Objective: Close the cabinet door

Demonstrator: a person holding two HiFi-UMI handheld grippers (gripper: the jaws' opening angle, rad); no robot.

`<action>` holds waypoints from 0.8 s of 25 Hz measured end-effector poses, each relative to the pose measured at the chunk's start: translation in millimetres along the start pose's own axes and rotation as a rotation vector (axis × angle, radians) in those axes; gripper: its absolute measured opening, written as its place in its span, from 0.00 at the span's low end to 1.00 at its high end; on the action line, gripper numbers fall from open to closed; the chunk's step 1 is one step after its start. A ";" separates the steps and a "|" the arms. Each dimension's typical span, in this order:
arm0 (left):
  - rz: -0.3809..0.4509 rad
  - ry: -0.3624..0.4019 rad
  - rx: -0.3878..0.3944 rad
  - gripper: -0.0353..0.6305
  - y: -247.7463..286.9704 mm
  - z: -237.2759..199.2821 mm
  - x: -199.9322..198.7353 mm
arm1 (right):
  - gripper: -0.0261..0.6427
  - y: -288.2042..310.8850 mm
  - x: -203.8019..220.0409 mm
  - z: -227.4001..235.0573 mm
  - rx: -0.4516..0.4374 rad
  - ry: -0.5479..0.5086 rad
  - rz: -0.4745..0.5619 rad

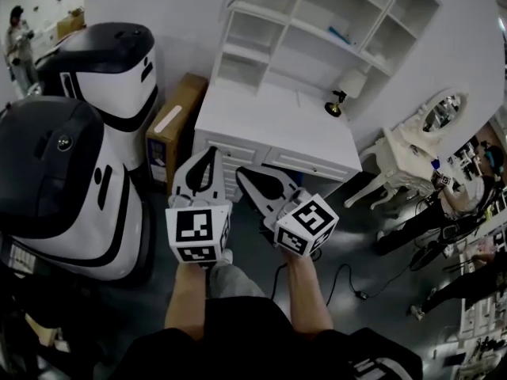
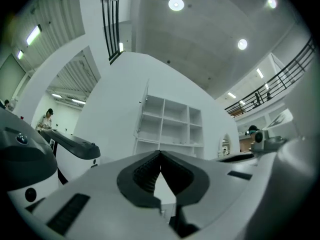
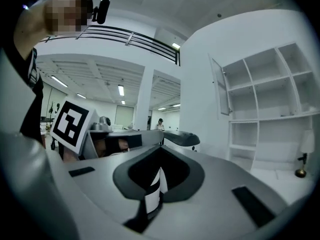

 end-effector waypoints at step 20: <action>-0.042 -0.060 0.042 0.07 109.4 -29.8 42.8 | 0.06 62.4 25.9 98.6 -0.162 0.160 0.159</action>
Point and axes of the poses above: the fingertips, and each gripper's own axes: y forward along the fingers, z to its right, x out of its underside, the point moved 6 cm from there along -y, backward along the fingers, and after that the axes turned 11 degrees about x, right-handed, at the moved point
